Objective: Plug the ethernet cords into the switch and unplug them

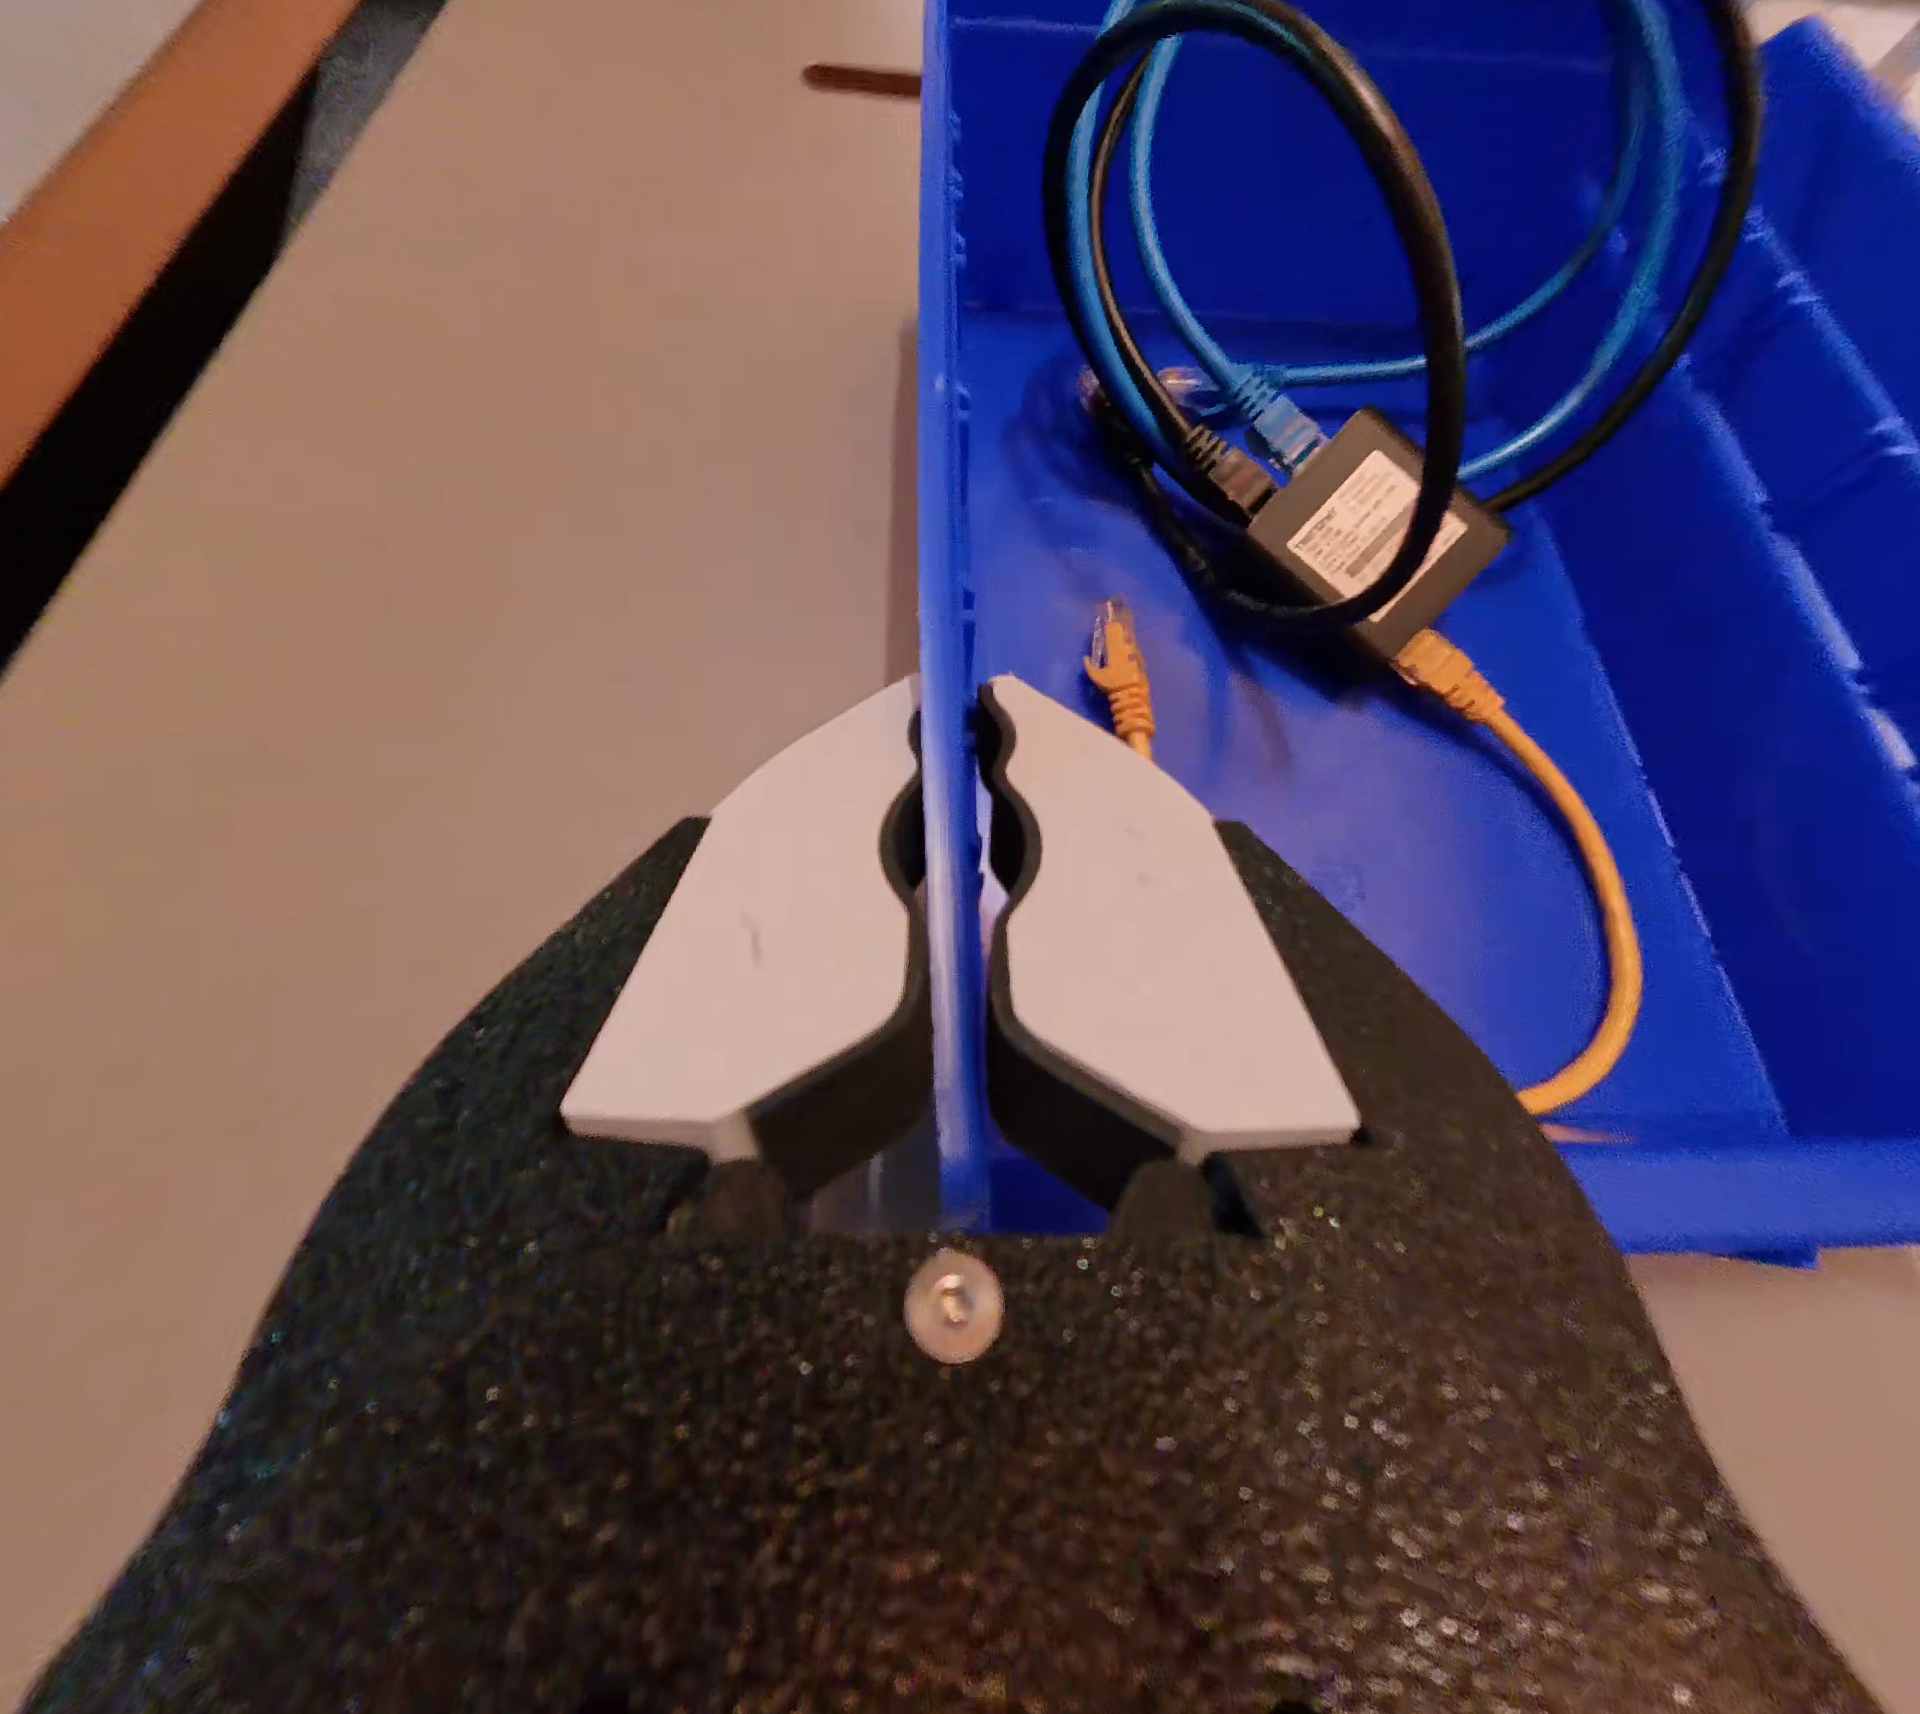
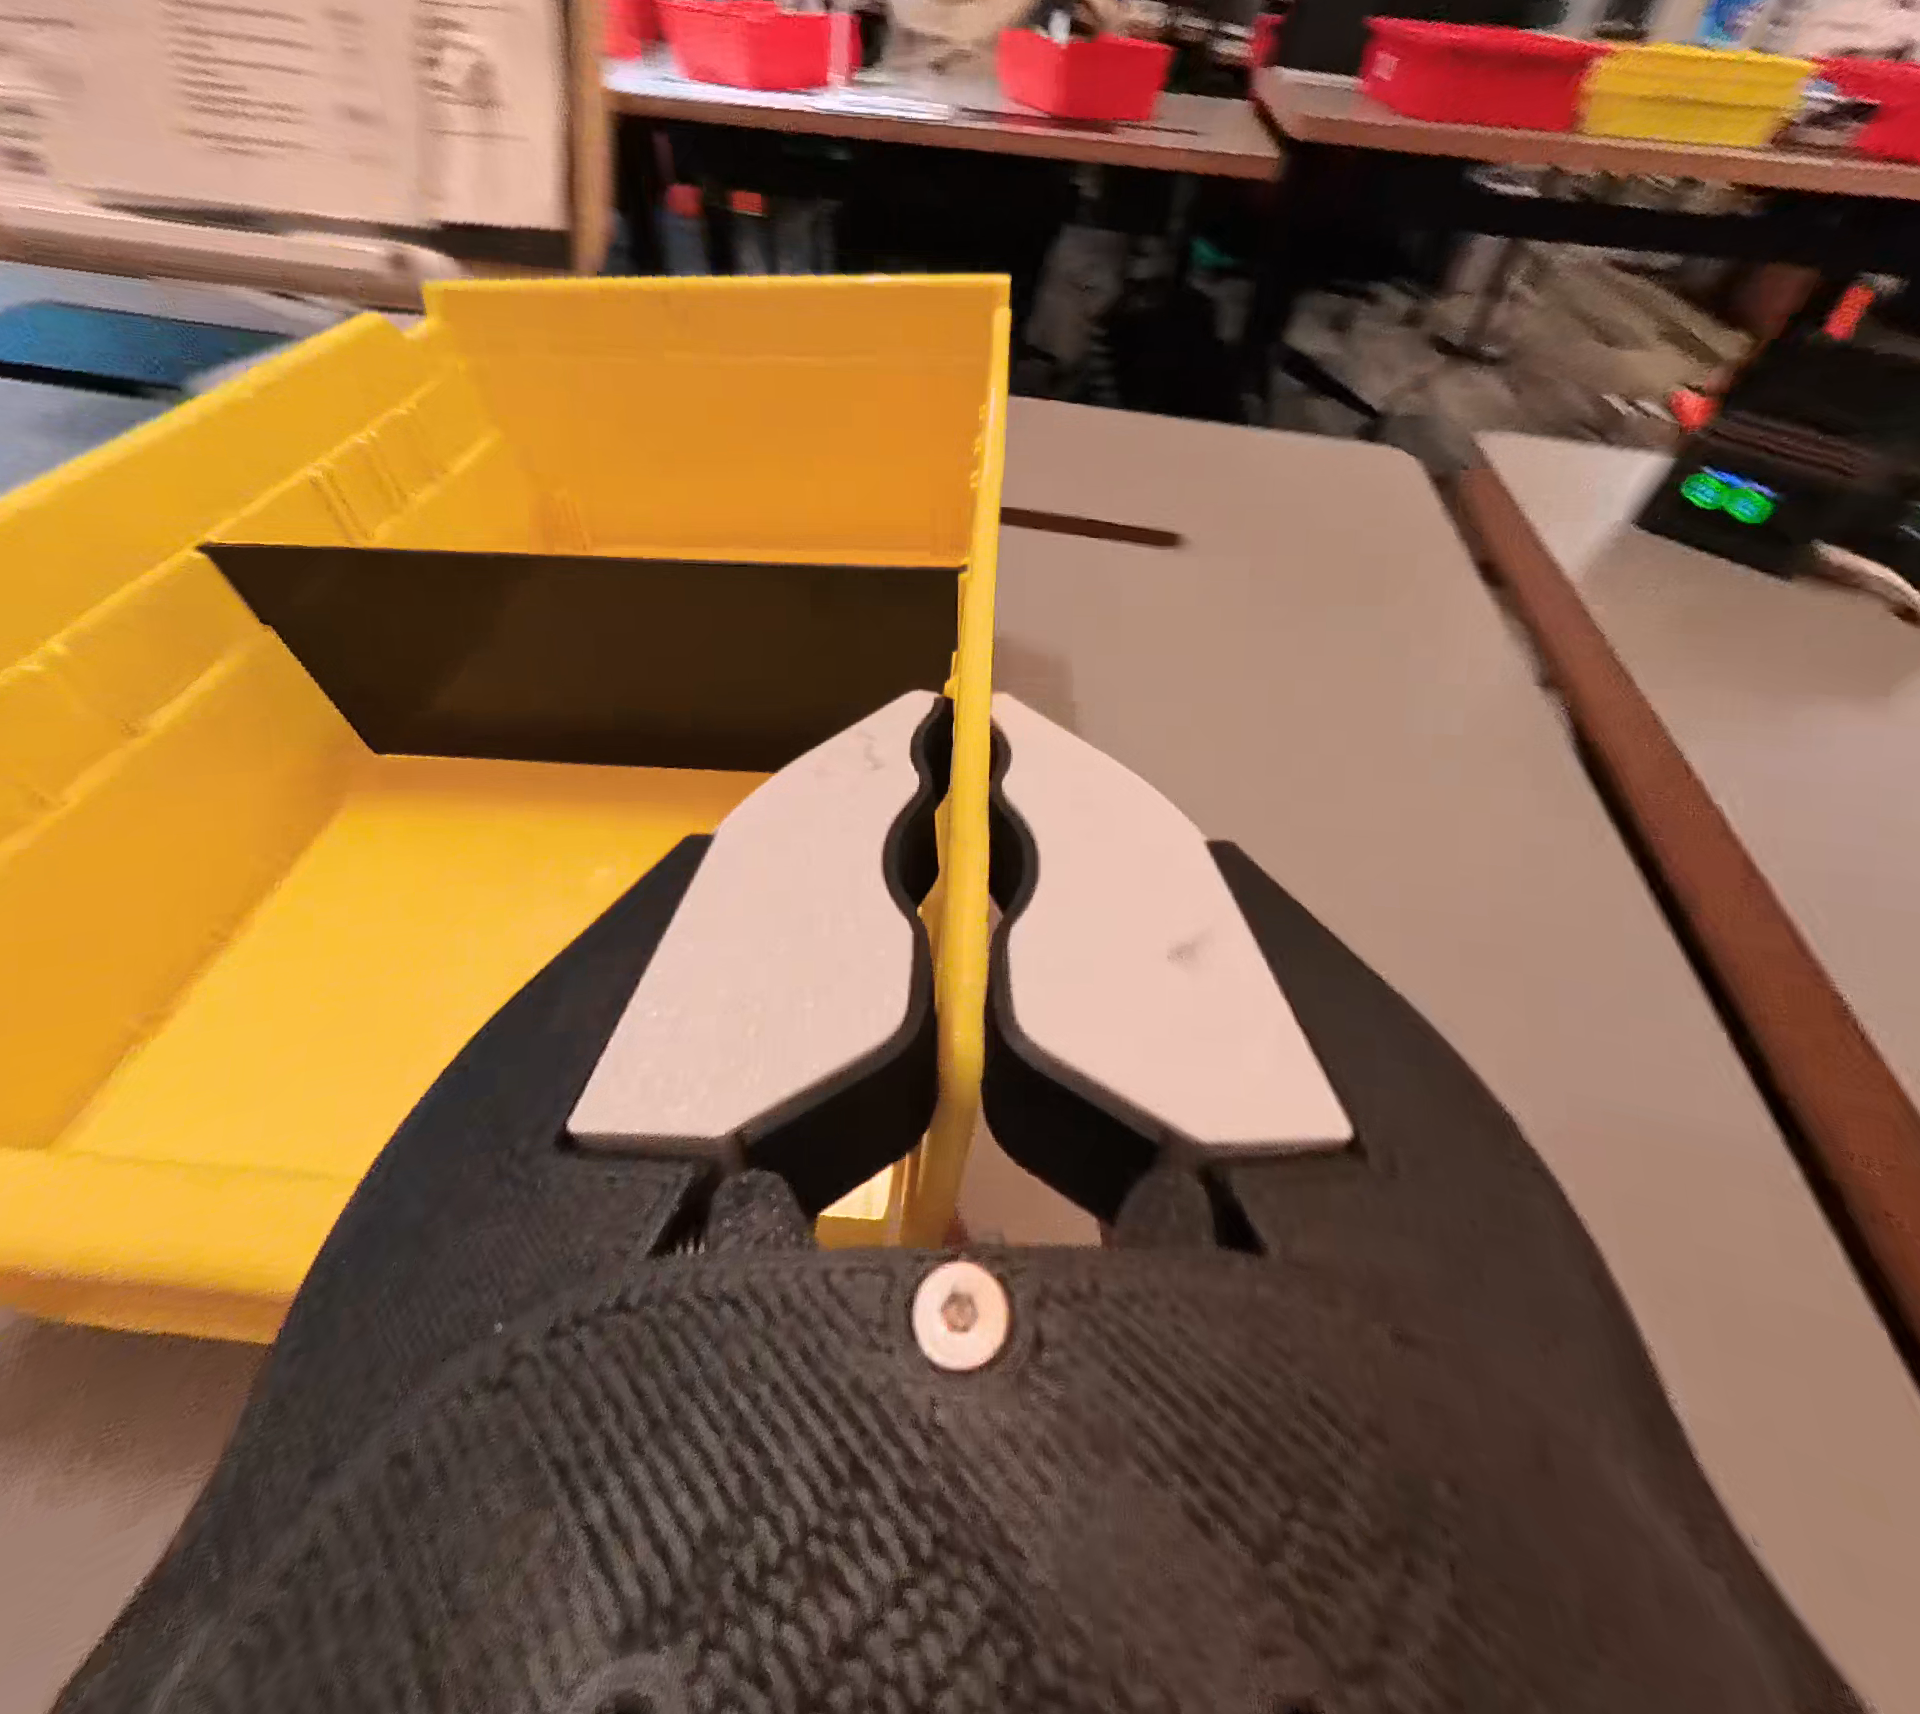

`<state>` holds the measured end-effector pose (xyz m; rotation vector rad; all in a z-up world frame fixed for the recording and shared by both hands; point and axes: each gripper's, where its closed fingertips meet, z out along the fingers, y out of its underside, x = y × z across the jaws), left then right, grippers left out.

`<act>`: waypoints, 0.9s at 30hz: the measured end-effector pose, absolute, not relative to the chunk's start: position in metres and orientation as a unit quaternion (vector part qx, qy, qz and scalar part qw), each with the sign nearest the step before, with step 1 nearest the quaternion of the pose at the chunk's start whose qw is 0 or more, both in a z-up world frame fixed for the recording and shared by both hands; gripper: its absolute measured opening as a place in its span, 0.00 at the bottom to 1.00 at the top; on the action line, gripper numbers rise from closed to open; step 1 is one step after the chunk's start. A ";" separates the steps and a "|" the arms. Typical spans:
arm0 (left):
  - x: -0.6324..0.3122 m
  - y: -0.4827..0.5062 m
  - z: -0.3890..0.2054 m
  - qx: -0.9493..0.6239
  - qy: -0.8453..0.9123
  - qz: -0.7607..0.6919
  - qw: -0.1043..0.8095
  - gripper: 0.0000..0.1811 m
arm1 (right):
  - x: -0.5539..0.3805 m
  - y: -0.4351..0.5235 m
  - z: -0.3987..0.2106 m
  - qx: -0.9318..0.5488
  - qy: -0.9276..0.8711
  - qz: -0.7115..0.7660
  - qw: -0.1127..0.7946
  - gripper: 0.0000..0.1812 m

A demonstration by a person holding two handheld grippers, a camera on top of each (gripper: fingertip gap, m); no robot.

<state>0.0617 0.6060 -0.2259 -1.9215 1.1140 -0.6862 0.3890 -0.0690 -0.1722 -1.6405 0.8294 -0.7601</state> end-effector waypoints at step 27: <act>0.216 0.496 -0.233 -0.874 0.287 -0.376 0.114 0.53 | 0.363 -0.114 -0.123 -0.675 0.302 -0.395 0.545 0.34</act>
